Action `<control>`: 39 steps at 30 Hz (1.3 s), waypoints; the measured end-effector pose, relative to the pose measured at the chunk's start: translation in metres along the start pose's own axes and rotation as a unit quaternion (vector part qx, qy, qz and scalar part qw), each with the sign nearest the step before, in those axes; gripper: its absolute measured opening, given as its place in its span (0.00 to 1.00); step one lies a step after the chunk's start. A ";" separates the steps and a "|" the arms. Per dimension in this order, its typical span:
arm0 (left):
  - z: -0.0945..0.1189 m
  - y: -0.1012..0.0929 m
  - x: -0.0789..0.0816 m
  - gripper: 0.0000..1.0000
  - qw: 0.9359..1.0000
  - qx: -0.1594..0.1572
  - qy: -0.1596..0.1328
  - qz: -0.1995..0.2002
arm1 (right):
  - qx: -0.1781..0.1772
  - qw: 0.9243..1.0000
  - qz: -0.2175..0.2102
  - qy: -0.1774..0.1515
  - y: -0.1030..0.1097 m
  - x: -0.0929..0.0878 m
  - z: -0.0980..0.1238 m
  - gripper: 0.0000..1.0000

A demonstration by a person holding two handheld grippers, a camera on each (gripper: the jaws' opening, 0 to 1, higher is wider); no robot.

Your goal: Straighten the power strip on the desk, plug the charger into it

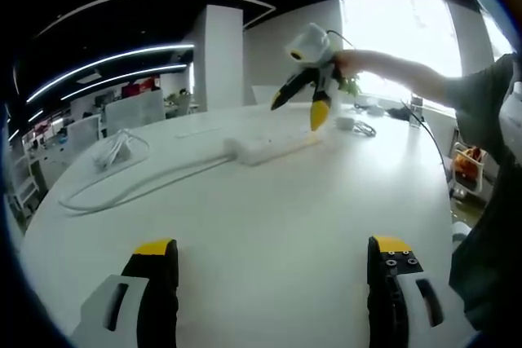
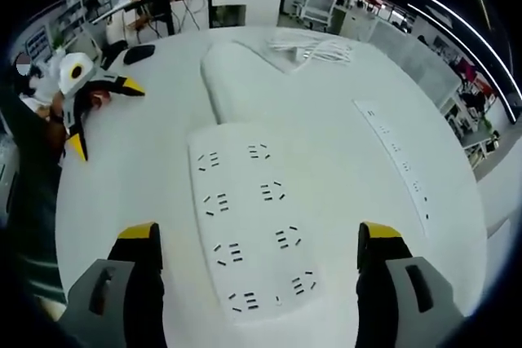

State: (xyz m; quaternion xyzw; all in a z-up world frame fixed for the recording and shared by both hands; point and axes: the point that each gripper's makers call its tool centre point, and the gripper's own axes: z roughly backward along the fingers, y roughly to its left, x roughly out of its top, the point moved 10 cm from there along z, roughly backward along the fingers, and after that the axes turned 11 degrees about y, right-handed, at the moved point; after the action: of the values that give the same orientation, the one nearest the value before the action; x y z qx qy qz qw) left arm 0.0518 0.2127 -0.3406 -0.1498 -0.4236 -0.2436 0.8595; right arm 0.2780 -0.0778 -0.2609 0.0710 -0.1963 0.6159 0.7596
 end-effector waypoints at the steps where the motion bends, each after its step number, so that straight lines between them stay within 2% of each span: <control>1: 0.000 0.000 0.000 0.99 1.000 0.000 0.000 0.000 | -0.001 1.000 0.002 0.000 0.001 -0.001 0.001 1.00; 23: 0.000 -0.001 0.000 0.99 1.000 0.002 0.005 -0.004 | -0.031 0.999 -0.033 -0.024 -0.013 -0.033 0.024 1.00; 39: 0.000 0.001 0.000 0.99 1.000 0.002 0.005 -0.002 | -0.049 0.995 -0.068 -0.048 -0.009 -0.064 0.041 1.00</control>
State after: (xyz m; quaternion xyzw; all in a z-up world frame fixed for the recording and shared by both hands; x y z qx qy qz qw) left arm 0.0519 0.2135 -0.3405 -0.1462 -0.4196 -0.2455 0.8616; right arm 0.2673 -0.1525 -0.2469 0.0765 -0.2571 0.5485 0.7919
